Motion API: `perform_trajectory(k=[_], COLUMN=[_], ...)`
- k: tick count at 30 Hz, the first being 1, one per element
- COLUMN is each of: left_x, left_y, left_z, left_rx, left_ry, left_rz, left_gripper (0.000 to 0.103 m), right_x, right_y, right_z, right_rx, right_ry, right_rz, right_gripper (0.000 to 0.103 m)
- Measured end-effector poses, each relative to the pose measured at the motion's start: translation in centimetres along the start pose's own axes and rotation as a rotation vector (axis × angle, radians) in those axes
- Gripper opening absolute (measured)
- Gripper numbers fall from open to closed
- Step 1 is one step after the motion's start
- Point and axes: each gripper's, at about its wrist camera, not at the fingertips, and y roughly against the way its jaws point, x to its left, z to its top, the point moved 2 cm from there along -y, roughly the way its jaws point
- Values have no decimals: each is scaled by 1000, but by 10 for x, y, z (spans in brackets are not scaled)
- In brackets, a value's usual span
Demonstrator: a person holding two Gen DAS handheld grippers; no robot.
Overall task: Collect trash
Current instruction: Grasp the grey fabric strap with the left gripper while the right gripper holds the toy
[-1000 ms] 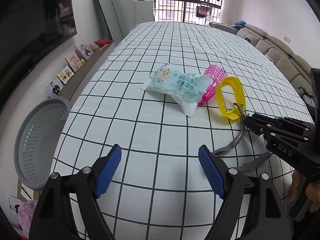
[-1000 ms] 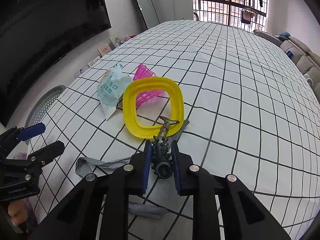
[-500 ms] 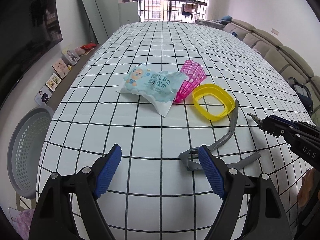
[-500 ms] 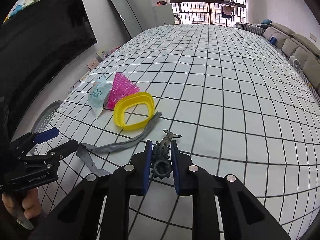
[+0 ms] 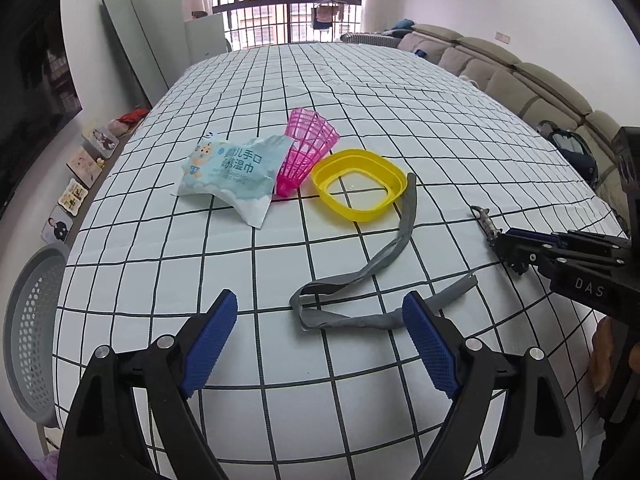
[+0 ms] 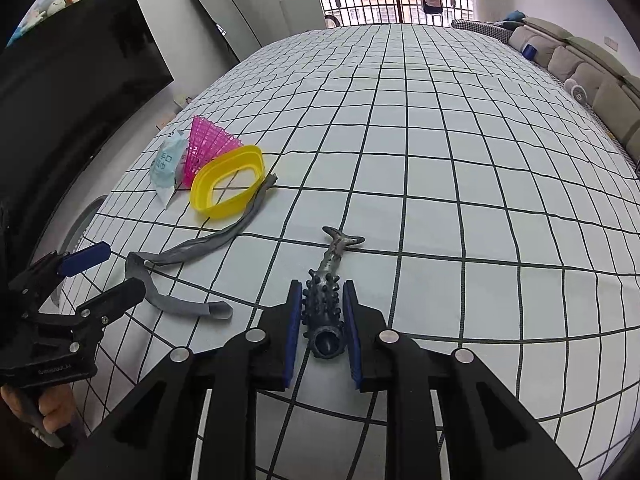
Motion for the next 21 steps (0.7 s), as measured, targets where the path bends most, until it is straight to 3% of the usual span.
perform_trajectory(k=[3, 4, 12, 21], left_x=[-1, -1, -7, -12], left_y=[-2, -3, -16, -28], left_z=[-1, -2, -7, 14], left_rx=[5, 8, 37, 37], left_ry=[-16, -24, -115, -142], left_rz=[-9, -11, -14, -17], left_gripper=[83, 83, 83, 85], right_x=[0, 1, -6, -5], right_y=[0, 1, 1, -2], right_z=[1, 1, 2, 3], right_rx=[-6, -9, -16, -3], right_ry=[3, 4, -20, -18], right_rz=[3, 6, 25, 39], right_gripper=[45, 46, 47, 49])
